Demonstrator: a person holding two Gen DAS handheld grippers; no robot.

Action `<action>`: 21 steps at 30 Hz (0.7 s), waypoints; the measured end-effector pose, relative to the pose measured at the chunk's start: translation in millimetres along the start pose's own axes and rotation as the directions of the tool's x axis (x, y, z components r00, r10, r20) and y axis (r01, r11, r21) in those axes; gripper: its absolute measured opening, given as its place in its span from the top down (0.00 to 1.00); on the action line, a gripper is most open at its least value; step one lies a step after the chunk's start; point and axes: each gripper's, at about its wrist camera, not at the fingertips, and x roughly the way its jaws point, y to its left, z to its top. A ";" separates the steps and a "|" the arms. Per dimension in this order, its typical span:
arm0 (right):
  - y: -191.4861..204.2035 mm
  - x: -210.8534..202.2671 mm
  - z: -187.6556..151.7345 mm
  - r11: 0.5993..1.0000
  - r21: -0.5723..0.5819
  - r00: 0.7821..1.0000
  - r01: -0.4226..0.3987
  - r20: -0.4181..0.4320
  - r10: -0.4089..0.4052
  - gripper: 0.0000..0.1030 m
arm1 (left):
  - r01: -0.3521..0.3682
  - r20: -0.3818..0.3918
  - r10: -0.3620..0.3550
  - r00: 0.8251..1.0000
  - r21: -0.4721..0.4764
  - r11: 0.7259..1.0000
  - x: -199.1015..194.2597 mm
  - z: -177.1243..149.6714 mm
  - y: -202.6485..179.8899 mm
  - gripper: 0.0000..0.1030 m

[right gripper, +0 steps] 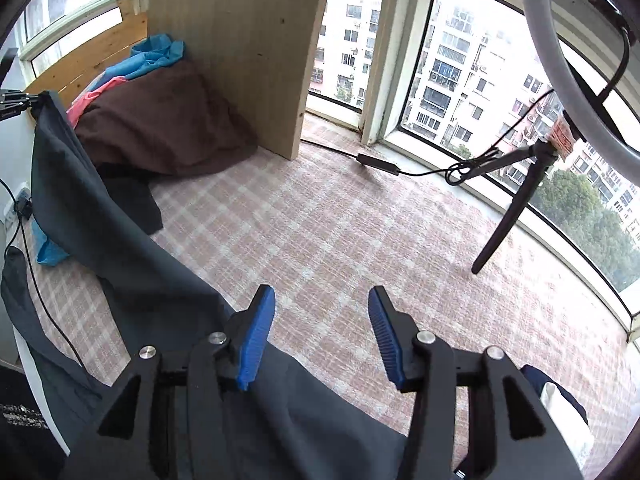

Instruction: Fold clothes

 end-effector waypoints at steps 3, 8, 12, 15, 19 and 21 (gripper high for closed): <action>-7.9 9.4 -31.8 0.998 0.002 0.995 -0.067 -0.078 0.067 0.53 | 0.016 -0.033 -0.015 0.999 0.027 1.000 11.9 -0.5 -6.2 0.98; 11.9 44.6 -73.3 0.994 -0.093 0.986 -0.050 -0.163 0.034 0.43 | 0.068 -0.038 -0.066 0.997 0.043 0.997 -4.4 -10.2 -4.5 0.98; 21.4 80.3 -79.8 0.989 -0.135 0.976 -0.066 -0.214 0.036 0.44 | 0.093 -0.057 -0.091 0.994 0.039 0.995 -30.1 -29.6 3.9 0.98; 25.6 78.1 -76.5 0.986 -0.131 0.979 -0.101 -0.188 0.076 0.90 | 0.083 -0.061 -0.080 0.995 0.051 0.995 -57.3 -51.7 7.3 0.98; 39.1 43.3 -76.1 0.978 -0.197 0.994 -0.069 -0.102 0.049 0.97 | 0.066 -0.072 -0.062 0.995 0.055 0.996 -104.1 -81.0 10.0 0.98; 31.2 9.3 -73.8 0.984 -0.150 0.996 -0.095 -0.017 0.093 0.97 | 0.070 -0.076 -0.065 0.995 0.065 0.995 -122.8 -85.8 13.8 0.98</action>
